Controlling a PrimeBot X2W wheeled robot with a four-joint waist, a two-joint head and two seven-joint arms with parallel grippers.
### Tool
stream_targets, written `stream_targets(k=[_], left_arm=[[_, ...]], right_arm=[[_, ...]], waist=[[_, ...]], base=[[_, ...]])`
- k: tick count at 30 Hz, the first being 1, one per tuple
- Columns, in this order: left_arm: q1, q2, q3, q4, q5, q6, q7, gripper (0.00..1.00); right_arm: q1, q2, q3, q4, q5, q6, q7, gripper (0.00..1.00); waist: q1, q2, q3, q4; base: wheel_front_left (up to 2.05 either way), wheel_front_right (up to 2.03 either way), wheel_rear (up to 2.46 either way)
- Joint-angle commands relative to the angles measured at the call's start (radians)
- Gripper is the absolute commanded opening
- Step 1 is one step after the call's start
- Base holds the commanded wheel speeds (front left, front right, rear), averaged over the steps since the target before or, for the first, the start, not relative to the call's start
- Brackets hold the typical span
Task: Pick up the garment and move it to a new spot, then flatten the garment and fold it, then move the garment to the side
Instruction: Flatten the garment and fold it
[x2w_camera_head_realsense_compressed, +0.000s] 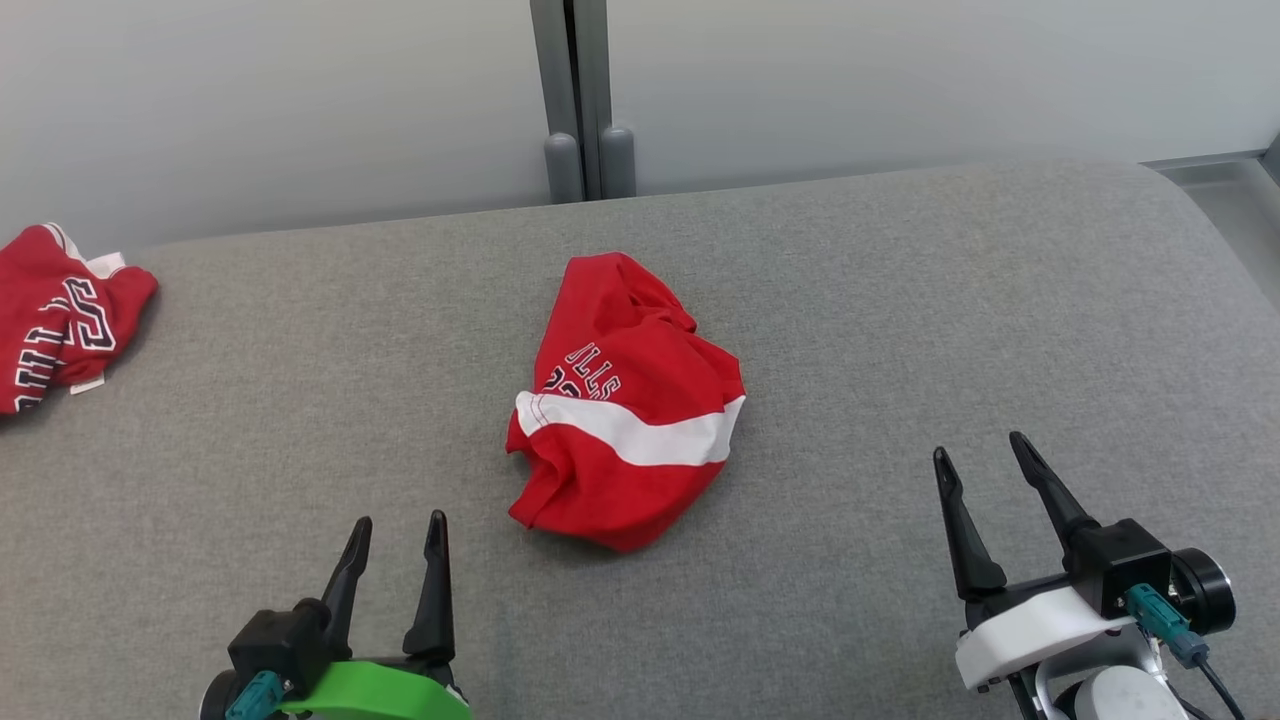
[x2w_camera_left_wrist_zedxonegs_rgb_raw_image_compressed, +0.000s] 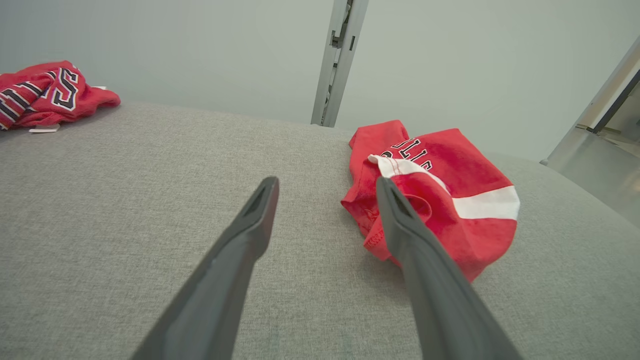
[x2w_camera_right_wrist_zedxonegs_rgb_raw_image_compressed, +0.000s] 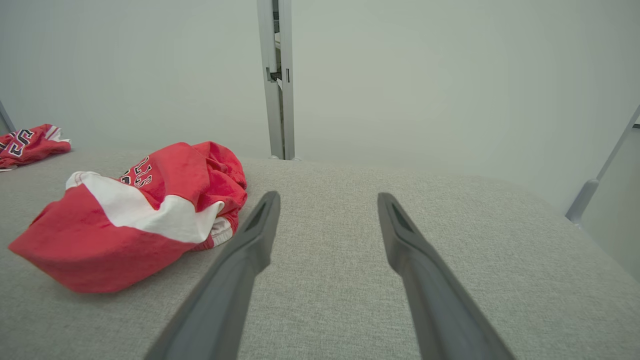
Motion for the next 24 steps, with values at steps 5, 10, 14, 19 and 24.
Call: stream_targets(k=[5, 10, 14, 19, 24], left_arm=[[-0.052, 0.001, -0.037, 0.019, 0.012, -0.002, -0.001, 1.0], [-0.136, 0.001, -0.114, 0.091, -0.002, -0.002, 0.0, 1.0], [-0.225, 0.001, -0.198, 0.178, -0.065, -0.002, 0.03, 1.0], [-0.315, 0.002, -0.254, 0.292, -0.137, -0.002, 0.061, 1.0], [-0.37, 0.002, -0.272, 0.4, -0.183, 0.011, 0.076, 1.0]], right_arm=[[-0.011, -0.004, -0.002, 0.002, 0.001, -0.001, 0.0, 1.0], [-0.021, -0.004, 0.01, 0.0, -0.003, -0.001, 0.0, 1.0], [-0.033, -0.004, 0.022, -0.002, -0.006, -0.001, 0.0, 1.0], [-0.051, -0.004, 0.031, -0.003, -0.007, -0.001, 0.0, 1.0], [-0.061, -0.004, 0.029, -0.004, -0.009, -0.001, 0.0, 1.0]], waist=[[0.0, 0.0, 0.014, -0.001], [0.0, 0.0, 0.033, -0.009], [0.0, 0.0, 0.054, -0.024], [0.0, 0.0, 0.091, -0.051], [0.0, 0.0, 0.122, -0.07]], base=[[0.0, 0.0, 0.0], [0.0, 0.0, 0.0], [0.0, 0.0, 0.0], [0.0, 0.0, 0.0], [0.0, 0.0, 0.0]])
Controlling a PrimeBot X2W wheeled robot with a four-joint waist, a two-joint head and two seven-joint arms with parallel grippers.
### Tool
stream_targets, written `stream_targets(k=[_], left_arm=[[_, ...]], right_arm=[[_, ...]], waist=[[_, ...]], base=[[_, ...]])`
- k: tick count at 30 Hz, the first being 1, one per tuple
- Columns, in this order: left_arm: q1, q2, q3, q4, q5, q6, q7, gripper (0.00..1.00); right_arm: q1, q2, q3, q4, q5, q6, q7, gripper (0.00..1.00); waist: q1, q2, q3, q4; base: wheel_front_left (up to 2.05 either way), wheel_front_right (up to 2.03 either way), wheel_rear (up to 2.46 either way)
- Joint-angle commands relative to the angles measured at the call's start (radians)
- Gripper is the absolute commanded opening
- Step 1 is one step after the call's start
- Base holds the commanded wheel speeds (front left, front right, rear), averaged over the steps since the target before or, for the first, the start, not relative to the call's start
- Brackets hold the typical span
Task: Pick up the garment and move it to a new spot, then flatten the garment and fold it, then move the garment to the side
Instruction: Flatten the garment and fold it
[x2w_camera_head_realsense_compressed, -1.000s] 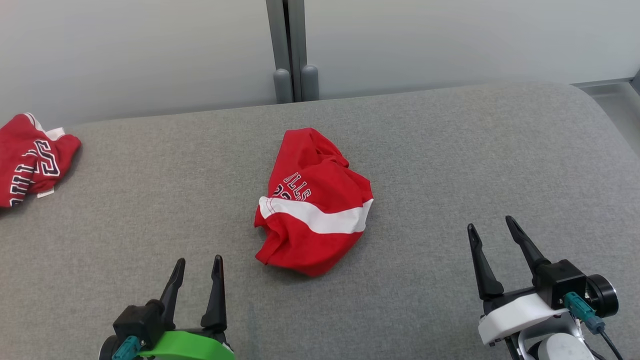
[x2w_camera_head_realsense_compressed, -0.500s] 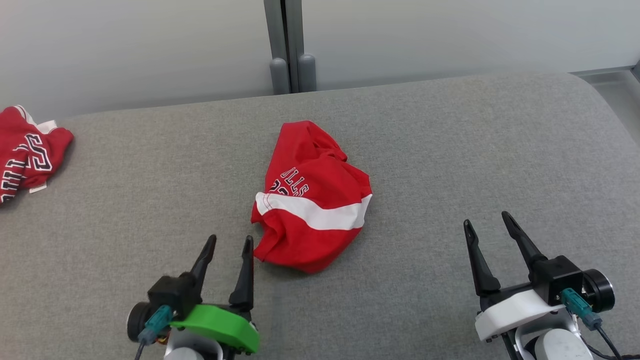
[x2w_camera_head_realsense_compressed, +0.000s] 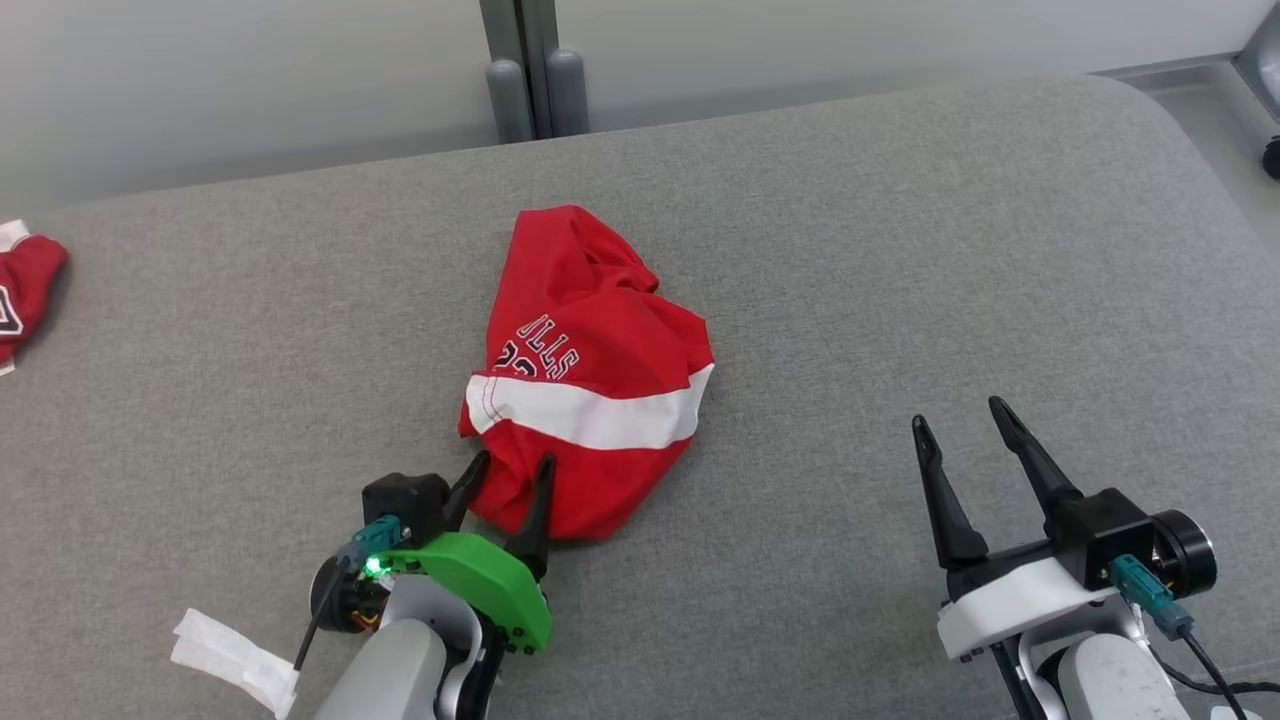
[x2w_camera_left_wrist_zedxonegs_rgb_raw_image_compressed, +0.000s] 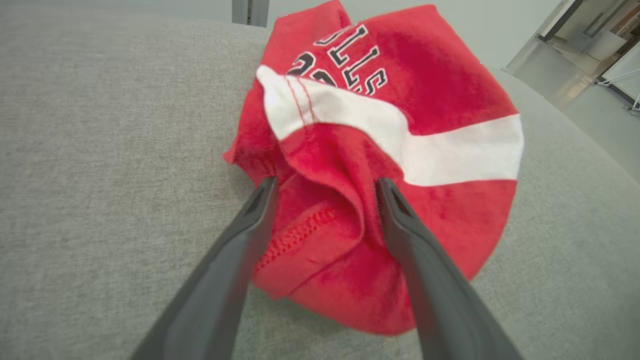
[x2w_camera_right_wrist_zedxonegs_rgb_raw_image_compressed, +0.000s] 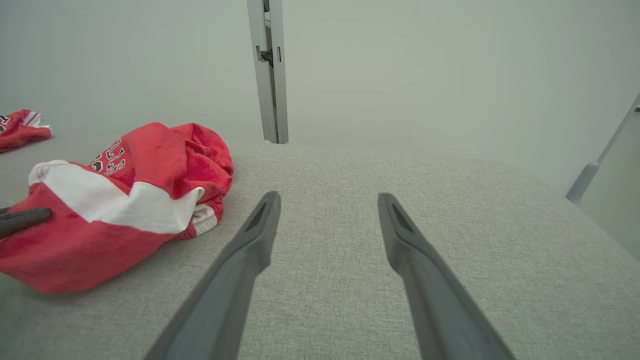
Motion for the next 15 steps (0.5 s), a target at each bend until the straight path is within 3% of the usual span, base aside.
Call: stream_targets(k=[1, 2, 3, 4, 5, 12, 15], left_arm=[[-0.029, 0.004, -0.006, 0.021, -0.013, 0.004, -0.005, 1.0], [-0.035, 0.004, -0.012, 0.033, -0.019, 0.004, -0.009, 0.85], [-0.044, 0.004, -0.019, 0.046, -0.025, 0.003, -0.015, 0.45], [-0.049, 0.004, -0.023, 0.053, -0.032, 0.002, -0.022, 0.2], [-0.056, 0.004, -0.029, 0.06, -0.035, 0.002, -0.032, 0.0], [-0.058, 0.01, -0.002, 0.011, -0.012, 0.009, -0.08, 0.0], [0.014, 0.041, 0.087, -0.139, 0.022, 0.026, -0.078, 0.0]], right_arm=[[-0.013, -0.004, -0.002, -0.002, -0.006, -0.001, 0.0, 1.0], [-0.015, -0.004, -0.003, -0.002, -0.005, -0.001, 0.0, 1.0], [-0.015, -0.004, -0.004, -0.002, -0.006, -0.001, 0.0, 1.0], [-0.015, -0.004, -0.006, -0.002, -0.006, -0.001, 0.0, 1.0], [-0.014, -0.004, -0.008, -0.002, -0.006, -0.001, 0.0, 1.0], [0.0, -0.004, -0.008, 0.006, -0.01, -0.001, 0.0, 1.0], [0.014, -0.004, -0.008, 0.009, -0.011, -0.001, 0.0, 1.0]], waist=[[0.0, 0.0, 0.025, -0.019], [0.0, 0.0, 0.029, -0.02], [0.0, 0.0, 0.032, -0.021], [0.0, 0.0, 0.035, -0.021], [0.0, 0.0, 0.038, -0.02], [0.0, 0.0, 0.029, 0.0], [0.0, 0.0, 0.014, 0.017]], base=[[0.0, 0.0, 0.0], [0.0, 0.0, 0.0], [0.0, 0.0, 0.0], [0.0, 0.0, 0.0], [0.0, 0.0, 0.0], [0.0, 0.0, 0.0], [0.0, 0.0, 0.0]])
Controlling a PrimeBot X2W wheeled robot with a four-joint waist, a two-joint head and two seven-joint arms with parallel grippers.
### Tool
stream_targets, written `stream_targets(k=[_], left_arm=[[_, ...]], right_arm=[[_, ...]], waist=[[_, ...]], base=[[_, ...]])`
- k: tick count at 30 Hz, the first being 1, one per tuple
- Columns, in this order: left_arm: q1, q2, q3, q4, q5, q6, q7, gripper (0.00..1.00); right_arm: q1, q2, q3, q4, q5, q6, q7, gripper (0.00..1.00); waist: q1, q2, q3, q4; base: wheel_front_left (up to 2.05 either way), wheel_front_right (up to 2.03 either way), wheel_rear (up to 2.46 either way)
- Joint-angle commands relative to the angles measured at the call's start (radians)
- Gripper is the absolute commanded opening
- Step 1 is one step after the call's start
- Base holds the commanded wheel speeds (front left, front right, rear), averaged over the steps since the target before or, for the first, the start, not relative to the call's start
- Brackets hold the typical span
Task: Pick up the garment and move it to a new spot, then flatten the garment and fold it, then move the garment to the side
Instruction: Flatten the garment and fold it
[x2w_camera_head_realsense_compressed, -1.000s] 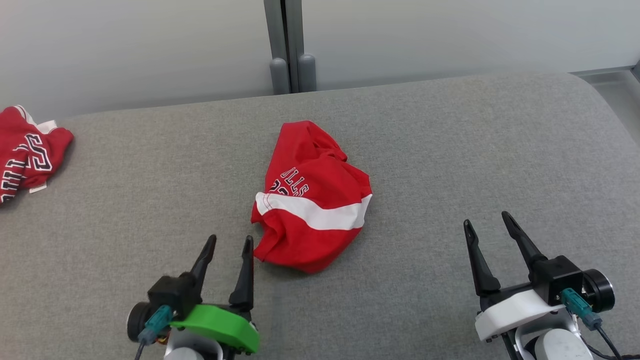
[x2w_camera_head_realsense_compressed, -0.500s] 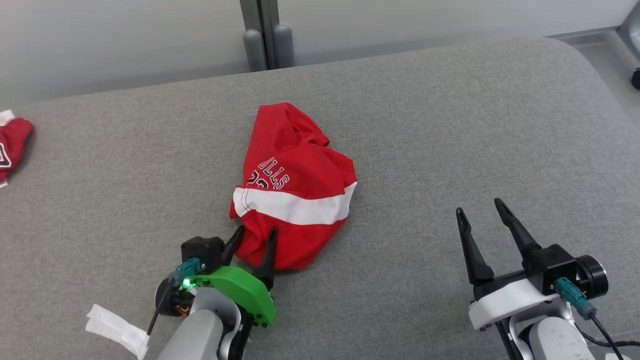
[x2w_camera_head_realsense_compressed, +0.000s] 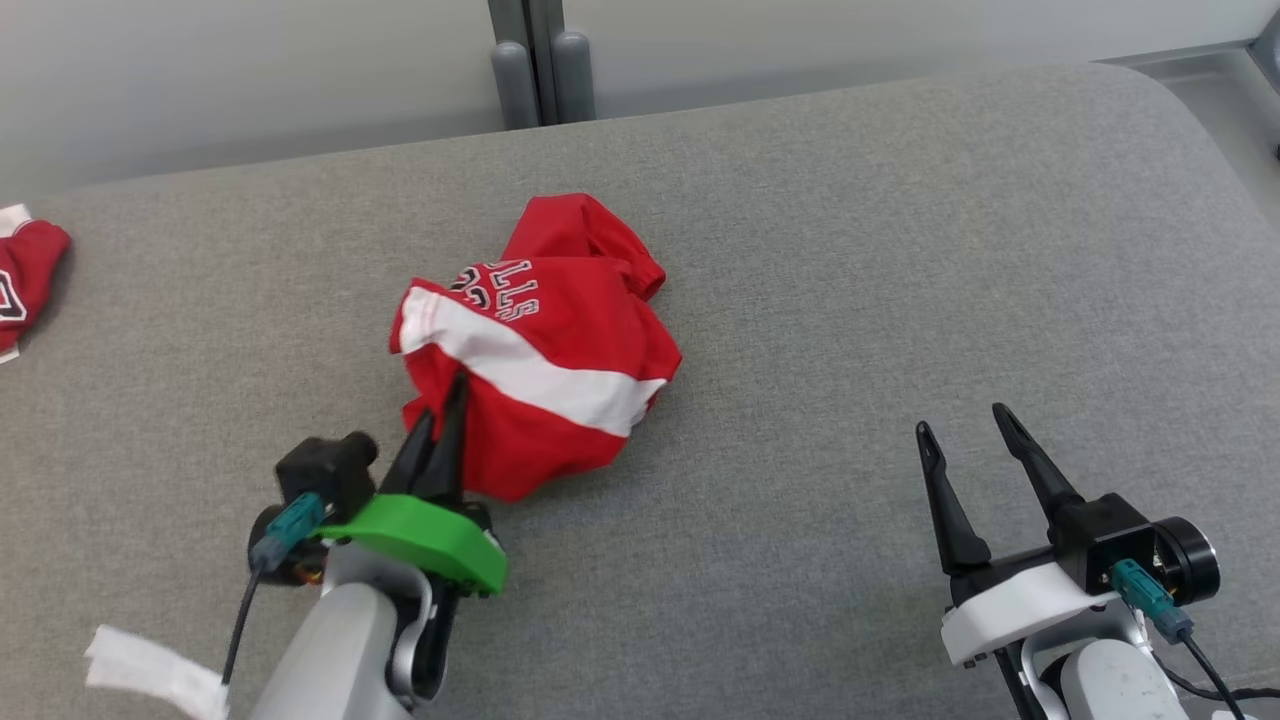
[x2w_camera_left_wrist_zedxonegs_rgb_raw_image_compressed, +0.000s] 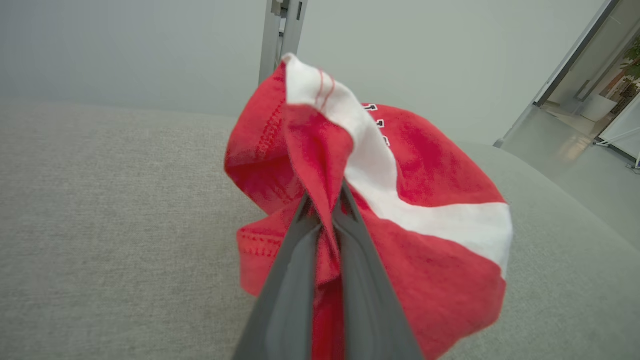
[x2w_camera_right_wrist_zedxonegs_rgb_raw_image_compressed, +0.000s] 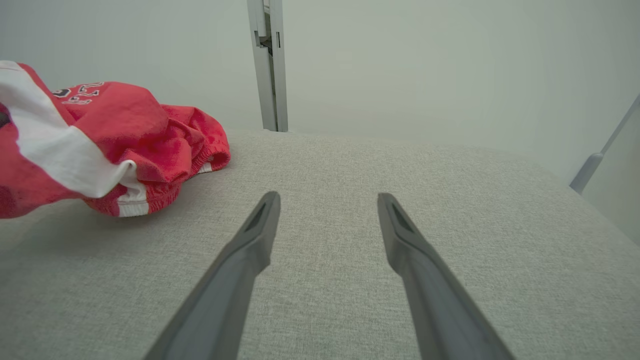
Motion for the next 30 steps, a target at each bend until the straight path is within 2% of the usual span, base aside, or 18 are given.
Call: stream_targets(k=[1, 4, 7, 17, 18, 19, 20, 24, 30], left_arm=[[0.045, 0.02, 0.026, -0.032, 0.011, 0.009, 0.0, 0.0], [0.102, 0.048, 0.072, -0.08, 0.024, 0.015, 0.0, 0.0], [0.14, 0.063, 0.105, -0.072, 0.014, 0.016, -0.001, 0.0], [0.132, 0.04, 0.201, 0.056, -0.023, 0.012, -0.001, 0.0], [0.127, 0.04, 0.211, 0.068, -0.014, 0.014, -0.001, 0.2], [0.124, 0.04, 0.218, 0.077, -0.007, 0.016, -0.001, 0.64], [0.12, 0.04, 0.229, 0.088, 0.0, 0.018, -0.001, 1.0], [0.11, 0.04, 0.264, 0.098, 0.037, 0.018, -0.001, 1.0], [0.144, 0.035, 0.325, 0.015, 0.11, 0.007, -0.001, 1.0]], right_arm=[[0.013, -0.004, -0.001, 0.003, -0.004, -0.001, 0.0, 1.0], [0.021, -0.004, 0.002, 0.008, -0.005, -0.001, 0.0, 1.0], [0.024, -0.004, 0.011, 0.01, -0.005, -0.001, 0.0, 1.0], [0.018, -0.004, 0.03, 0.01, -0.008, -0.001, 0.0, 1.0], [0.016, -0.004, 0.03, 0.01, -0.008, -0.001, 0.0, 1.0], [0.015, -0.004, 0.03, 0.01, -0.009, -0.001, 0.0, 1.0], [0.013, -0.004, 0.03, 0.011, -0.01, -0.001, 0.0, 1.0], [0.008, -0.004, 0.029, 0.014, -0.012, -0.001, 0.0, 1.0], [0.003, -0.004, 0.046, 0.019, -0.015, -0.001, 0.0, 1.0]], waist=[[0.0, -0.0001, -0.012, 0.012], [0.0, -0.0001, -0.022, 0.021], [0.0, -0.0001, -0.027, 0.024], [0.0, -0.0001, -0.016, 0.016], [0.0, -0.0001, -0.014, 0.015], [0.0, -0.0001, -0.013, 0.014], [0.0, -0.0001, -0.011, 0.013], [0.0, -0.0001, -0.008, 0.014], [0.0, -0.0001, -0.014, 0.044]], base=[[0.0, 0.0, 0.0], [0.0, 0.0, 0.0], [0.0, 0.0, 0.0], [0.0, 0.0, 0.0], [0.0, 0.0, 0.0], [0.0, 0.0, 0.0], [0.0, 0.0, 0.0], [0.0, 0.0, 0.0], [0.0, 0.0, 0.0]])
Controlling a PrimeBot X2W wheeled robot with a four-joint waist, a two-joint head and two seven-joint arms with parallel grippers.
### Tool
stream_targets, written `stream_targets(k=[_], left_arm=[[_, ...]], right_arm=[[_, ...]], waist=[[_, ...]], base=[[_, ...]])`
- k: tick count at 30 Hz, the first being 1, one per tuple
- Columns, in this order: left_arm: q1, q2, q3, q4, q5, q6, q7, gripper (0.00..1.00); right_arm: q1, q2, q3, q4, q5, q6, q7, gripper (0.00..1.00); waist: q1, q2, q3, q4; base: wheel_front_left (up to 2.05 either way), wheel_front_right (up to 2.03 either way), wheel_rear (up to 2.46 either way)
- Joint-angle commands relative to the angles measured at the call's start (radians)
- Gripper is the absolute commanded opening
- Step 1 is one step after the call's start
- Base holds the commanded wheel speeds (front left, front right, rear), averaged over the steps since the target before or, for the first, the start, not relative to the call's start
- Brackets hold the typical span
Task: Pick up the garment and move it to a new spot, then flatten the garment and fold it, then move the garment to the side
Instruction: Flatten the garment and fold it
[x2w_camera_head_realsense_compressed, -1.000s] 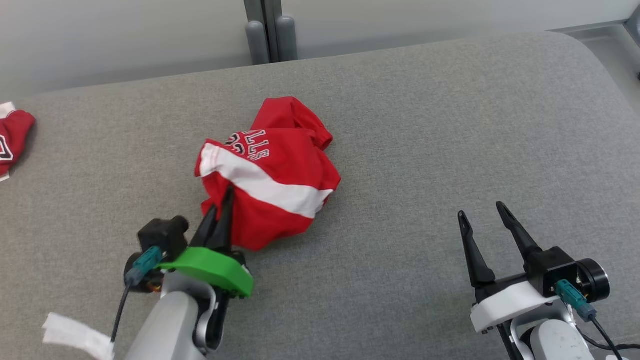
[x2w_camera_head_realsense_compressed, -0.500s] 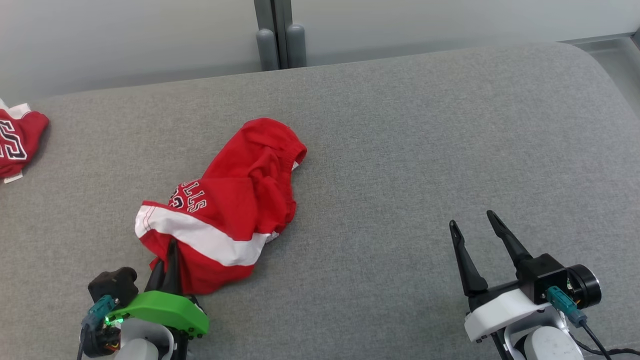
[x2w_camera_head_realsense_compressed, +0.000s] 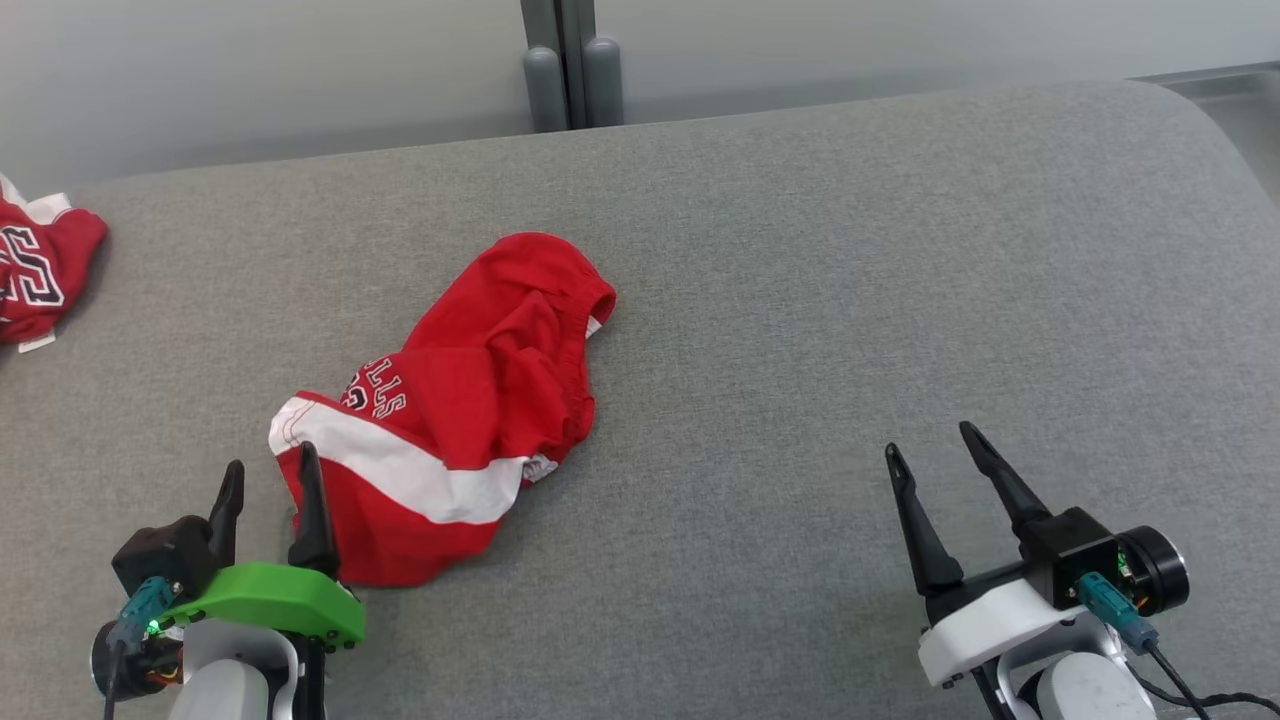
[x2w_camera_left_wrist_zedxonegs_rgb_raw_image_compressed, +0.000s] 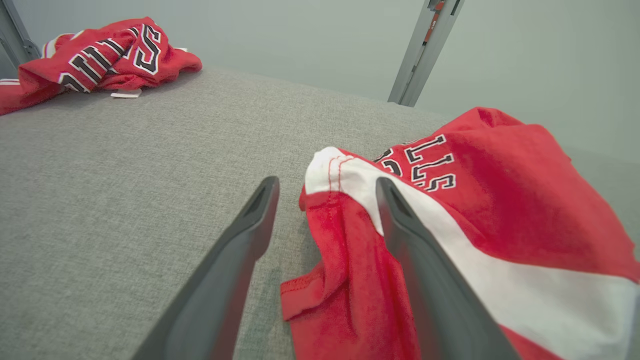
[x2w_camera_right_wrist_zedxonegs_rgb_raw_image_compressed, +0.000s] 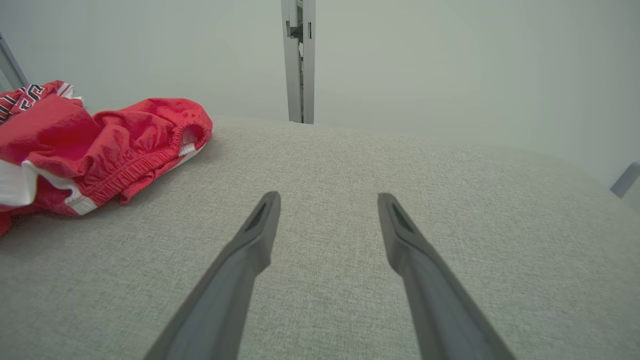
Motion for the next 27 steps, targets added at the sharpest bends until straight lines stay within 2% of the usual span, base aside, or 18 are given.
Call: stream_targets(k=[1, 9, 16, 21, 27], left_arm=[[0.022, 0.0, 0.012, -0.02, 0.02, -0.006, 0.0, 1.0], [0.107, -0.042, 0.027, -0.184, 0.078, -0.025, 0.0, 1.0], [0.13, -0.058, -0.05, -0.248, 0.076, -0.033, 0.0, 1.0], [0.12, -0.059, -0.12, -0.279, 0.036, -0.014, 0.0, 1.0], [0.123, -0.059, -0.161, -0.302, 0.0, 0.014, 0.0, 1.0]], right_arm=[[-0.01, -0.004, 0.009, 0.005, 0.002, -0.001, 0.0, 1.0], [-0.086, -0.004, 0.177, 0.104, 0.02, -0.001, 0.0, 1.0], [-0.232, -0.004, 0.326, 0.288, 0.06, -0.001, 0.0, 1.0], [-0.322, -0.004, 0.378, 0.397, 0.111, -0.001, 0.0, 1.0], [-0.394, -0.005, 0.38, 0.447, 0.121, -0.001, 0.0, 1.0]], waist=[[0.0, 0.0, -0.005, 0.016], [0.0, 0.0, -0.001, 0.097], [0.0, 0.0, 0.038, 0.226], [0.0, 0.0, 0.074, 0.317], [0.0, 0.0, 0.107, 0.377]], base=[[0.0, 0.0, 0.0], [0.0, 0.0, 0.0], [0.0, 0.0, 0.0], [0.0, 0.0, 0.0], [0.0, 0.0, 0.0]])
